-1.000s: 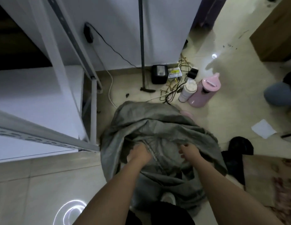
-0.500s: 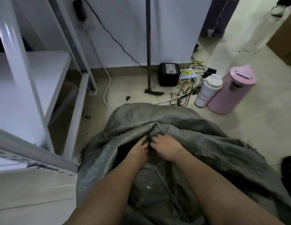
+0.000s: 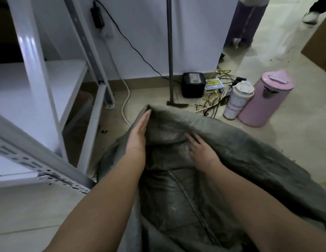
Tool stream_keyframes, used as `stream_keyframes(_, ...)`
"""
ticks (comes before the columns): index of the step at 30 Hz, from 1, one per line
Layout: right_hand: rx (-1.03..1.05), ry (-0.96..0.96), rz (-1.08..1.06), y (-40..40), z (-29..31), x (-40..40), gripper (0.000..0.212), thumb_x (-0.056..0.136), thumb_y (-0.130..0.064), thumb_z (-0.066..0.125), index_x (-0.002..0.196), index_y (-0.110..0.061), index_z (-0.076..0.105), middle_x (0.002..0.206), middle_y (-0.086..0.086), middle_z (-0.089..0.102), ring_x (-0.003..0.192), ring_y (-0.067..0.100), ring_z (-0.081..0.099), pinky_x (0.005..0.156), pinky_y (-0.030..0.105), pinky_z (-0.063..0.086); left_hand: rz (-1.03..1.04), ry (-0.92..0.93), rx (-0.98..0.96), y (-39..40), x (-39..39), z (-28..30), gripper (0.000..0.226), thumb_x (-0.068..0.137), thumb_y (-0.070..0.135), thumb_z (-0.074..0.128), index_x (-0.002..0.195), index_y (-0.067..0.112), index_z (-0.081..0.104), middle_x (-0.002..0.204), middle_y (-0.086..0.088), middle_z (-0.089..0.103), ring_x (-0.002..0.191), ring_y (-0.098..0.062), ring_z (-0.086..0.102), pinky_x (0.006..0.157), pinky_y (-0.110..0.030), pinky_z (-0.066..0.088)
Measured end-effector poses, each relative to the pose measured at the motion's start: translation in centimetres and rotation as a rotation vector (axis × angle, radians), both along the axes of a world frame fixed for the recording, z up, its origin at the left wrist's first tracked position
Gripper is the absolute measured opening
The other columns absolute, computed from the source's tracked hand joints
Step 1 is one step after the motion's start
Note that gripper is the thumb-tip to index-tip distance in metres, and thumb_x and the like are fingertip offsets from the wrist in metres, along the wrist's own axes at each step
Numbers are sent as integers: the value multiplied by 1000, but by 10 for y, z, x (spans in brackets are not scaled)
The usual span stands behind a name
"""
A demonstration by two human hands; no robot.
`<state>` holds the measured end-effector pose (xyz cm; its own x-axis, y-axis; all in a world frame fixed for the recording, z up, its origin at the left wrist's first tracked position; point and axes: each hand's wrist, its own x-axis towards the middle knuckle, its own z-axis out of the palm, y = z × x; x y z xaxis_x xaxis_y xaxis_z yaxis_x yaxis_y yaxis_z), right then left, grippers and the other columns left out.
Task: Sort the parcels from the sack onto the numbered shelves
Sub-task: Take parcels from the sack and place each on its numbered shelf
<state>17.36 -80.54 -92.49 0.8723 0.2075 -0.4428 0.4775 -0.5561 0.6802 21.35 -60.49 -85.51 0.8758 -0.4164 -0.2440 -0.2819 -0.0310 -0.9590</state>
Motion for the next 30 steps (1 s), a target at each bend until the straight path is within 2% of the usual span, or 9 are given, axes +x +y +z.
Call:
stream_keyframes(4, -85, -135, -119, -6, 37, 8, 65, 102, -46, 24, 154, -11, 8, 161, 16, -5, 146, 38, -14, 111, 60, -15, -96, -5, -62, -2, -11, 6, 73, 98, 51, 28, 152, 6, 7, 157, -26, -4, 133, -58, -22, 84, -73, -32)
stream_keyframes(9, 46, -254, -149, -3, 80, 29, 56, 103, -36, 21, 154, -13, 13, 161, 11, 9, 149, 30, 0, 113, 58, -12, -405, 357, -143, -20, -23, 0, 56, 100, 37, 30, 151, 15, 21, 160, -15, 4, 144, -41, -14, 94, -63, -30)
stream_keyframes(11, 134, -279, -106, -2, 90, 33, 55, 102, -36, 25, 152, -14, 18, 159, 12, 16, 148, 31, 4, 114, 57, -10, -426, 435, -117, -29, -30, -8, 51, 101, 32, 29, 150, 16, 27, 161, -11, 8, 146, -37, -10, 94, -60, -29)
stream_keyframes(14, 246, -239, -65, -6, 80, 24, 64, 97, -41, 38, 152, -14, 18, 157, 13, 20, 147, 33, 9, 113, 57, -13, -382, 268, -257, -26, -30, -14, 61, 101, 36, 29, 153, 10, 10, 160, -16, -8, 141, -43, -20, 97, -63, -24)
stream_keyframes(17, 308, -183, -91, -13, 56, 12, 80, 93, -45, 47, 155, -16, 6, 160, 13, 10, 148, 34, 5, 108, 60, -17, -180, 224, -462, -10, -15, -12, 69, 99, 43, 33, 153, 15, 1, 158, -13, -21, 137, -47, -26, 100, -67, -20)
stream_keyframes(21, 309, -118, -95, -10, 27, 10, 85, 95, -46, 45, 154, -17, -10, 162, 11, -3, 148, 36, -2, 111, 64, -12, 16, 353, -638, -2, -6, -33, 81, 93, 57, 40, 153, 26, -5, 156, -9, -27, 140, -48, -21, 107, -69, -10)
stream_keyframes(26, 325, -67, -145, 4, -6, 20, 121, 77, -67, 60, 150, -15, -22, 161, 13, -9, 147, 39, -4, 110, 67, -11, 84, 453, -809, -3, -6, -47, 77, 94, 51, 38, 154, 24, -1, 159, -9, -17, 144, -44, -11, 116, -58, 2)
stream_keyframes(28, 340, -99, -142, 6, -21, 19, 120, 80, -64, 59, 149, -13, -25, 160, 15, -11, 147, 41, -5, 110, 67, -11, 92, 454, -843, -2, -6, -50, 76, 94, 49, 39, 154, 23, 0, 160, -10, -15, 144, -44, -10, 116, -58, 0)
stream_keyframes(30, 381, -153, -133, 9, -38, 17, 103, 92, -52, 50, 146, -12, -28, 160, 16, -7, 146, 41, -1, 111, 66, -10, 101, 448, -862, -1, -6, -55, 76, 93, 49, 40, 154, 23, 3, 160, -10, -14, 144, -44, -10, 115, -59, -4)
